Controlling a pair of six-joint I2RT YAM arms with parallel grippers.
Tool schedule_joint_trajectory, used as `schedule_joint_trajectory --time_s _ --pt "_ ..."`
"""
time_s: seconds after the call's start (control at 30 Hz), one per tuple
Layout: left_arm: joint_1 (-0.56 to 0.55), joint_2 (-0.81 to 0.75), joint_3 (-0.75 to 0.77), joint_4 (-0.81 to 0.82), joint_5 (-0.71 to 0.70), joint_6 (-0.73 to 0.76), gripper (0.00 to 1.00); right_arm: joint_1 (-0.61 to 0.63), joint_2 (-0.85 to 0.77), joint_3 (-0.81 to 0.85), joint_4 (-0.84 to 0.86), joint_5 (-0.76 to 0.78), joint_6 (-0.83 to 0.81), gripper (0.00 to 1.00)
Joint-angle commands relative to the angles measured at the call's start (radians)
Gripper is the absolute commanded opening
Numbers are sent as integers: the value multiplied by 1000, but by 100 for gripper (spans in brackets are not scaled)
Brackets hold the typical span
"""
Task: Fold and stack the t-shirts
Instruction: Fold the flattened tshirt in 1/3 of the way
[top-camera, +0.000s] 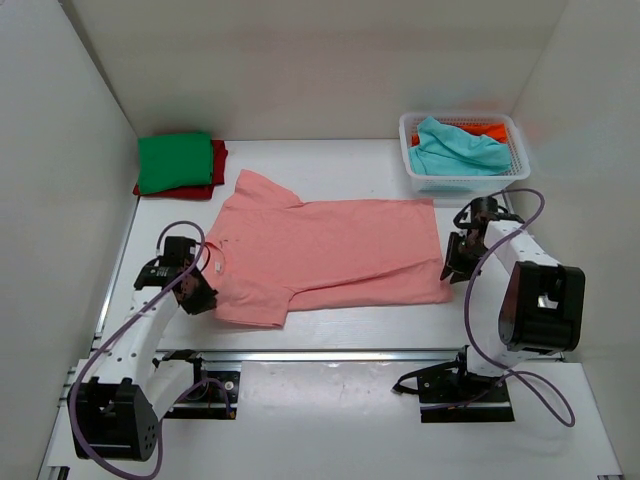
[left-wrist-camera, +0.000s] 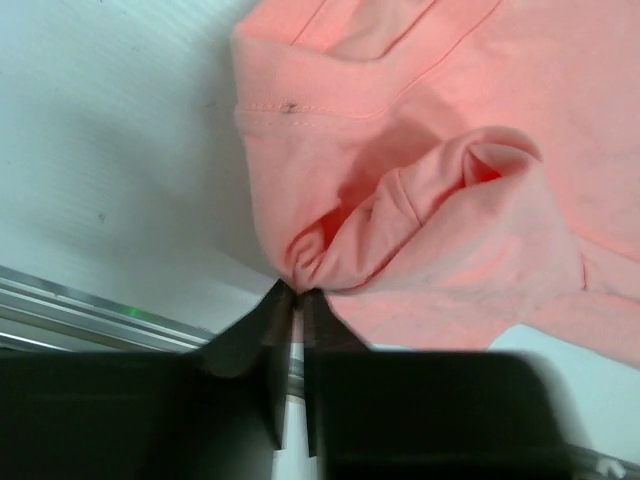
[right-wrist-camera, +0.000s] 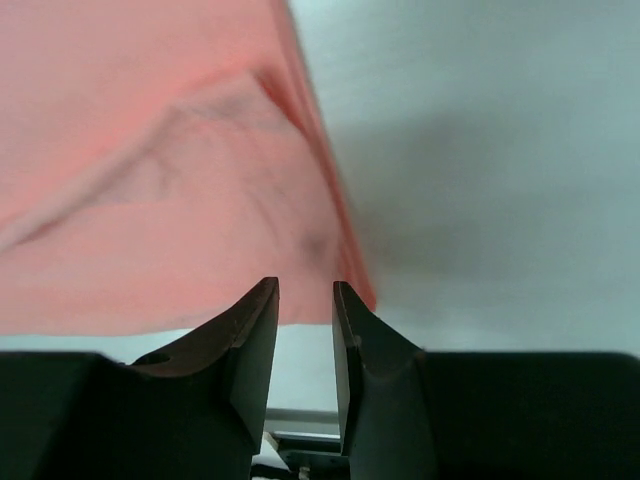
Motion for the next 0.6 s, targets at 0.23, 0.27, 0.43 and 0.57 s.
schedule_joint_trajectory --time_s 0.23,0.27,0.43,0.57 --pt "0 12 96 6 -24 8 63 22 19 55 189 -102 -3 32" --pt "-8 18 113 11 -39 16 63 21 22 58 209 -108 -6 32" --pt "-17 102 196 61 -56 13 60 8 35 47 284 -144 5 33" --pt "-10 206 262 144 -33 -4 60 24 76 67 272 -119 19 34"
